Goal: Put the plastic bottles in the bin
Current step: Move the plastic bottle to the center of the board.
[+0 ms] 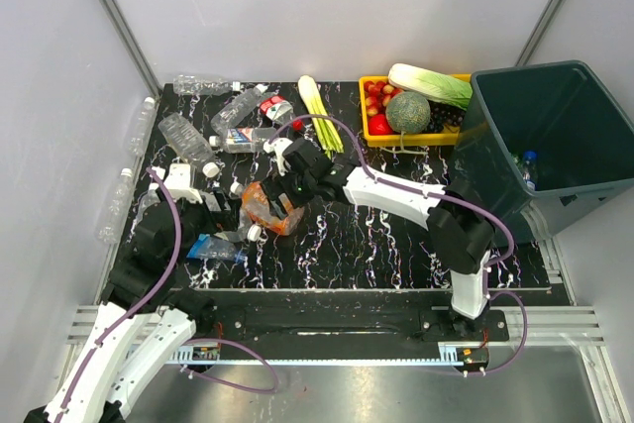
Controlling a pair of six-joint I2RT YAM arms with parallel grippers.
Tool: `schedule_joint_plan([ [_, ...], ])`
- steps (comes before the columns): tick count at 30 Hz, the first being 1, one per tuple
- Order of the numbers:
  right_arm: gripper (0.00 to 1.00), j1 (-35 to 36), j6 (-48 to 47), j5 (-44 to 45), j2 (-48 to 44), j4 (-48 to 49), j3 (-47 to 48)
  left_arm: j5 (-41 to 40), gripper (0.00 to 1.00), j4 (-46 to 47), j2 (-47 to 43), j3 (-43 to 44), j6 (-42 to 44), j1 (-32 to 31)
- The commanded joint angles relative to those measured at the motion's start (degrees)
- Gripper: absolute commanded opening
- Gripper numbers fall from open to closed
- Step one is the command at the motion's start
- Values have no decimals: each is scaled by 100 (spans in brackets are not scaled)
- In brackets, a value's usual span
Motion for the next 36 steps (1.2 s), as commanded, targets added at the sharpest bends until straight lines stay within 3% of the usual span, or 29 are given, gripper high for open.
schedule_joint_plan([
  [1, 99, 18, -385, 10, 285, -132, 472, -150, 99, 123, -5, 91, -38, -14],
  [14, 100, 132, -799, 195, 883, -449, 728, -185, 99, 123, 21, 91, -30, -14],
  [27, 99, 141, -1106, -86, 646, -405, 551, -264, 99, 106, -49, 91, -47, -14],
  [36, 99, 115, -1106, 995, 559, -914, 254, -431, 99, 114, -190, 91, -65, -5],
])
